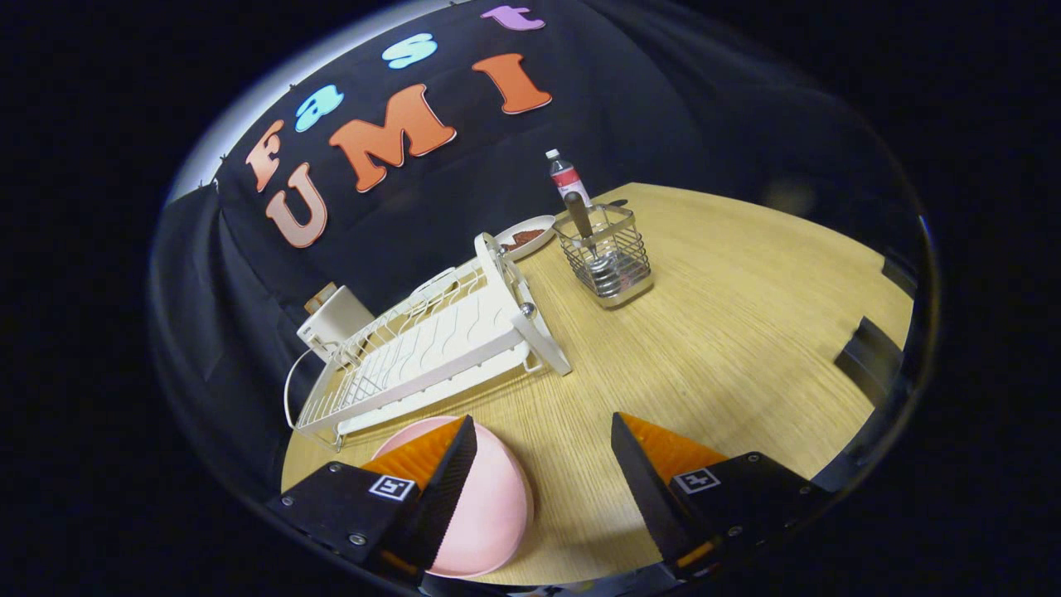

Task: Take the plate from the dish rack, then take the spoon from the basket and place it into the plate.

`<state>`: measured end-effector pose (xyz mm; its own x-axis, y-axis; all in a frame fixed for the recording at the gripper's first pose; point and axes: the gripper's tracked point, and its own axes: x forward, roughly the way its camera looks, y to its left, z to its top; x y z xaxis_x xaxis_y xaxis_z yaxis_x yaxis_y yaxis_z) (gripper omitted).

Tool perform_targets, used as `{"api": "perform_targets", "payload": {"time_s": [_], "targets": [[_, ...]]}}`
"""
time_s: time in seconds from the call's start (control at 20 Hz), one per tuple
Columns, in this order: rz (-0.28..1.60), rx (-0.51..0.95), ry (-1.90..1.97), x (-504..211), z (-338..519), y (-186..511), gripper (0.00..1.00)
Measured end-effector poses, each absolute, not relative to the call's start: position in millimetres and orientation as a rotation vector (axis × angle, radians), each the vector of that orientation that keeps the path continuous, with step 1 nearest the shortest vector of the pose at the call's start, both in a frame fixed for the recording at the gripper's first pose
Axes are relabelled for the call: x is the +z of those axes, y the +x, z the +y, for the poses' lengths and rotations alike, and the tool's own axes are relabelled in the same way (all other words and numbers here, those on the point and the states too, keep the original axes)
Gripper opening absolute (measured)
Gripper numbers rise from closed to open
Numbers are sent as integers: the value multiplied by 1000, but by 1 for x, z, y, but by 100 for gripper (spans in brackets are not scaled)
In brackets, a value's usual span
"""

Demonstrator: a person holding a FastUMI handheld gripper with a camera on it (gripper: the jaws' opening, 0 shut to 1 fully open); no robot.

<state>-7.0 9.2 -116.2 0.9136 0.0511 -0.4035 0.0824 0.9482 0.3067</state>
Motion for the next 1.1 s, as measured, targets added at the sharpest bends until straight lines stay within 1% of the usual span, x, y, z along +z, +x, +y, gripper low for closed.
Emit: {"api": "perform_targets", "payload": {"time_s": [0.35, 0.55, 0.85, 0.9, 0.95, 1.0, 1.05, 1.1], "targets": [[283, -36, 125, -67, -10, 19, 98], [156, -109, -10, -35, -34, 46, 98], [35, -222, -109, -16, -69, 103, 98], [27, -226, -120, -17, -70, 112, 97], [19, -226, -130, -17, -71, 122, 89], [18, -222, -137, -19, -70, 129, 86], [15, -220, -138, -20, -70, 136, 75], [16, -223, -131, -21, -70, 142, 70]]}}
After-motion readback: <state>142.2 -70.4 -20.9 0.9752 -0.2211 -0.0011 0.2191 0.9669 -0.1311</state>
